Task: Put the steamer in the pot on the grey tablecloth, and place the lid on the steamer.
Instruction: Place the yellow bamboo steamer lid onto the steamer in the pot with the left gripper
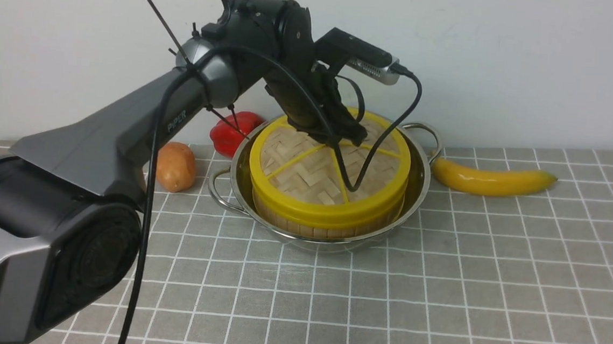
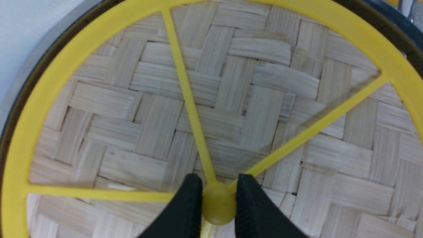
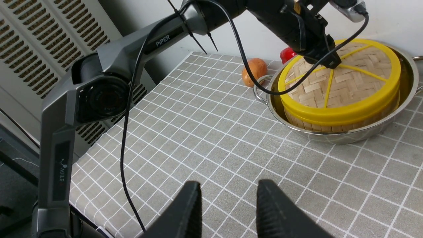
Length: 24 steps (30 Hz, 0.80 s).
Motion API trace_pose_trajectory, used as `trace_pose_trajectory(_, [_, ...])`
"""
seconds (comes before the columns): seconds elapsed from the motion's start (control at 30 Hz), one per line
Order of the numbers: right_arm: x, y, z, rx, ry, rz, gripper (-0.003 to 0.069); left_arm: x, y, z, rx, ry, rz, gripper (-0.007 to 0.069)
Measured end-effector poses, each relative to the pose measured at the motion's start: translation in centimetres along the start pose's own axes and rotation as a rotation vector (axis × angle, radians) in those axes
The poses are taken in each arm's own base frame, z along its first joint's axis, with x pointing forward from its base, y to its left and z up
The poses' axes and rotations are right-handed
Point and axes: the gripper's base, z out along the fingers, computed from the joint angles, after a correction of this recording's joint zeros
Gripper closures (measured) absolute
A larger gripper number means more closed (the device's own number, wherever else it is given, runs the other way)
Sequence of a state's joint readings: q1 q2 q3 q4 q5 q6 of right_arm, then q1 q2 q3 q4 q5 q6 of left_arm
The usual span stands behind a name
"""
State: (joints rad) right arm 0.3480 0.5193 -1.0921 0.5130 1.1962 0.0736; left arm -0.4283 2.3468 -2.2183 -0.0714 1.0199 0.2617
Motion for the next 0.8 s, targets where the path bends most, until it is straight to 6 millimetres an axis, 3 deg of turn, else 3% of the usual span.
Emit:
trace_pose_trajectory(0.6, [0.00,0.00,0.00,0.000,0.000,0.000,0.0407,0.02,-0.06,0.16,0.001,0.001,0.000,0.0508])
trace_pose_trajectory(0.73, [0.00,0.00,0.00,0.000,0.000,0.000,0.0407,-0.03,-0.04,0.16,0.000,-0.005,0.000,0.0472])
trace_pose_trajectory(0.8, [0.00,0.00,0.00,0.000,0.000,0.000,0.0407,-0.24,0.05,0.11,-0.010,-0.026,0.003,0.0414])
